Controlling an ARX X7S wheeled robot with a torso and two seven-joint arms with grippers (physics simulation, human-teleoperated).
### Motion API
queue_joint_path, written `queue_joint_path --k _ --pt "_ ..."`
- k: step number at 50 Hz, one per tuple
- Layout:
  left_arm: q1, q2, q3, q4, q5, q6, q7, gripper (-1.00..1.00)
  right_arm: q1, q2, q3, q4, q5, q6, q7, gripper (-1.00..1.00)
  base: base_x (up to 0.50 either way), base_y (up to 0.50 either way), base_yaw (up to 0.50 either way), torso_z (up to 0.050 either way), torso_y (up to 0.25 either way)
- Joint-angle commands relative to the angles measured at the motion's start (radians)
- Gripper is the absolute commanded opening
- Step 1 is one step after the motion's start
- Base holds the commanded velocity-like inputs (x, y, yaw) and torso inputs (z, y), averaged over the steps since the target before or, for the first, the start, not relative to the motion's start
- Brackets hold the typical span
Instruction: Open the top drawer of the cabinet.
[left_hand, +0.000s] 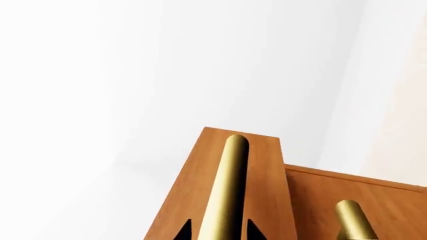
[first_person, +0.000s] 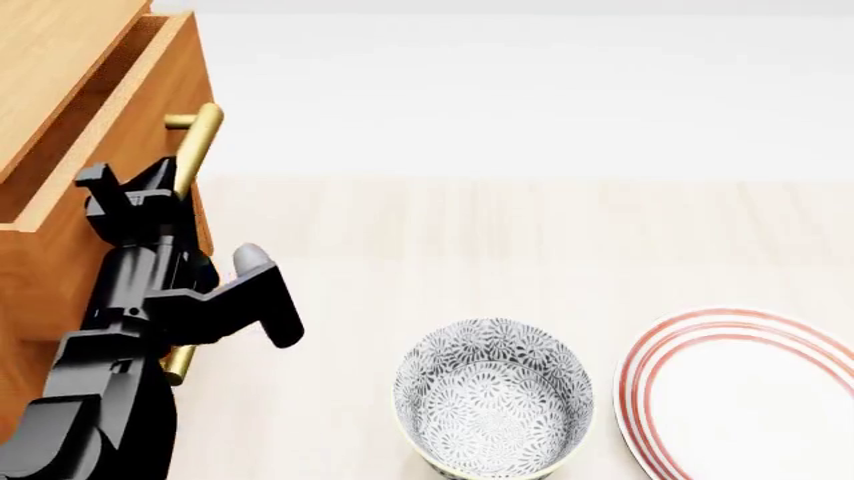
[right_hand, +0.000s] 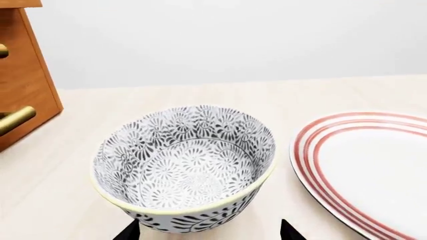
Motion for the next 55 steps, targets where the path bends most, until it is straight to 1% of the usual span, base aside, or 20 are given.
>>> queue_joint_path --k 1,19,49,50,55 --pt "0.018 0.066 0.007 0.037 0.050 0.007 0.049 -1.00 0.003 -0.014 0.017 0.011 -0.010 -0.010 -0.025 1.00 0.00 0.00 0.00 0.000 0.000" --pt "-0.002 0.108 0.038 0.084 0.067 -0.007 0.078 -1.00 0.007 -0.010 0.011 0.012 0.001 -0.010 -0.023 1.00 -0.01 0.00 0.00 0.000 0.000" --pt "0.008 0.124 0.044 0.136 0.059 -0.015 0.084 -1.00 0.015 -0.006 0.005 0.025 0.015 -0.014 -0.015 1.00 -0.01 0.00 0.00 0.000 0.004" --pt "0.007 0.127 0.042 0.133 0.059 -0.018 0.083 1.00 0.014 -0.005 0.004 0.022 0.016 -0.013 -0.014 1.00 -0.02 0.00 0.00 0.000 0.000" --pt "0.011 0.125 0.047 0.171 0.070 -0.034 0.088 1.00 0.014 -0.004 0.002 0.023 0.018 -0.012 -0.014 1.00 0.00 0.00 0.00 0.000 0.000"
